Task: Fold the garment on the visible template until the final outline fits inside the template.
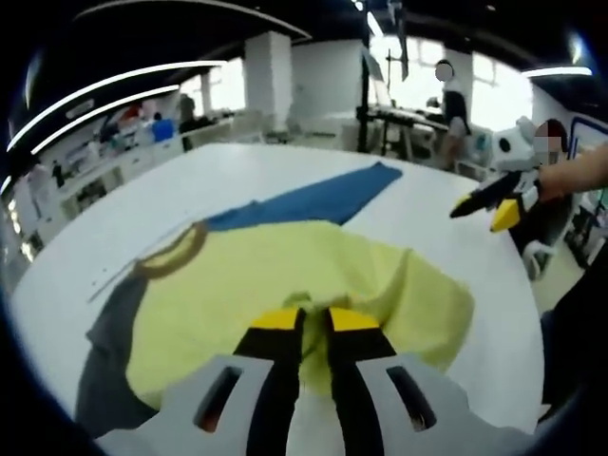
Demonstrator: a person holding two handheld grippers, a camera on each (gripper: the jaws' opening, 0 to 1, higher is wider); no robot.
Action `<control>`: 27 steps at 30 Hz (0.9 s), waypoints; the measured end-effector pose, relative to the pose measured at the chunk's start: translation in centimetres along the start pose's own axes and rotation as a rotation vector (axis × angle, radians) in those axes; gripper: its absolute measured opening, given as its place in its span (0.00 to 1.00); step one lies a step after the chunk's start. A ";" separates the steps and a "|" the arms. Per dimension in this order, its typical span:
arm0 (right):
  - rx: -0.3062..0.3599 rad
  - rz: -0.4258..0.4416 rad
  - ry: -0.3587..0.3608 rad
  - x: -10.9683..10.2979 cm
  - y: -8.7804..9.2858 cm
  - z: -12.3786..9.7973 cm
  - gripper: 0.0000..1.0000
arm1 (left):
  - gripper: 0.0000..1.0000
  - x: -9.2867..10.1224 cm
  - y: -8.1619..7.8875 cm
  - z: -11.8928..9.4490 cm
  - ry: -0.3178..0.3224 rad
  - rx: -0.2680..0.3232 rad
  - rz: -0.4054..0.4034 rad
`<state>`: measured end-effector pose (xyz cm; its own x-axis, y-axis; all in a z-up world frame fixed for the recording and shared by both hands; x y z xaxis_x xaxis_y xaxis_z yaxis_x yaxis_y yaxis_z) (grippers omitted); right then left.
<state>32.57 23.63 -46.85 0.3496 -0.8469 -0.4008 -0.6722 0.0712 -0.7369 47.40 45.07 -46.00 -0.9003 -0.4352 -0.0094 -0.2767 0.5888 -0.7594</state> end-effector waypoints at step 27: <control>-0.195 -0.270 0.000 -3.6 1.4 4.4 0.29 | 0.00 -1.7 1.5 -6.4 -0.031 0.120 -0.347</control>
<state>33.22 29.12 -48.87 0.5325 -0.8211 -0.2055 -0.6676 -0.2582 -0.6983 46.40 51.09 -42.90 -0.7486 -0.6166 0.2436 -0.5208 0.3196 -0.7916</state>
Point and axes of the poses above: the point that each gripper's makers call its tool centre point, and the gripper's own axes: z roughly forward along the fingers, x roughly to its right, y roughly out of its underside, the point moved 4 cm from there along -z, roughly backward along the fingers, and after that the axes turned 8 degrees about -x, right-handed, at the moved point
